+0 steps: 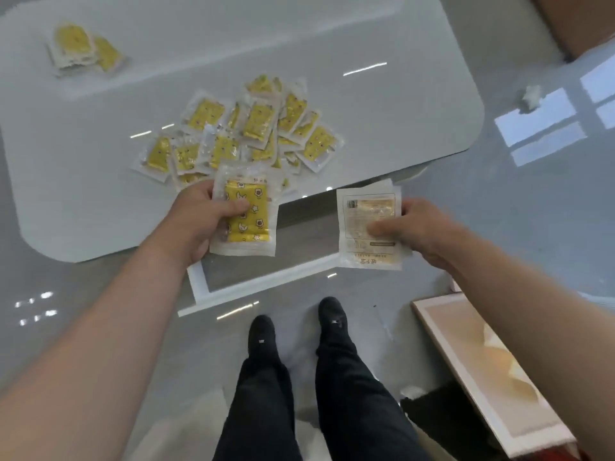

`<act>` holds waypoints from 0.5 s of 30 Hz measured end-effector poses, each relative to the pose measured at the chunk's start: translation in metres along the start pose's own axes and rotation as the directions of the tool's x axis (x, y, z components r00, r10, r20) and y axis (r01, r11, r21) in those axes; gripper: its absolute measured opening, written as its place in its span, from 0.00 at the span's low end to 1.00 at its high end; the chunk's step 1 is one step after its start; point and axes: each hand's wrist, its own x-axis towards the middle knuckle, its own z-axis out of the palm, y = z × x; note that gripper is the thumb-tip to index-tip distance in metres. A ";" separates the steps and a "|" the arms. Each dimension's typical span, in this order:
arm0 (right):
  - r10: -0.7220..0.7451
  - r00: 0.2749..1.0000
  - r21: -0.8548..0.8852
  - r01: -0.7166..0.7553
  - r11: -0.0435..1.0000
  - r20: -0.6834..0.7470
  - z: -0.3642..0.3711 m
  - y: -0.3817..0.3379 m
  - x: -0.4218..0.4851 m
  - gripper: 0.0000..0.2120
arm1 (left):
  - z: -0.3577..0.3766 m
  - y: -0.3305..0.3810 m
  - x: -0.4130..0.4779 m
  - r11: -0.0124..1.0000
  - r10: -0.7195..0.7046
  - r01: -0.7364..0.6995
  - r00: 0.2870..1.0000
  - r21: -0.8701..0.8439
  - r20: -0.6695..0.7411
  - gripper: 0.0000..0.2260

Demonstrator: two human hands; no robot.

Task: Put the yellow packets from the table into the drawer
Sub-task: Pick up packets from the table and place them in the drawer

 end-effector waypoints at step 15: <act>0.026 0.990 -0.060 -0.018 0.998 0.140 0.103 0.088 0.133 0.13 | -0.051 -0.175 0.054 0.978 -0.191 0.161 0.949 -0.134 -0.250 0.07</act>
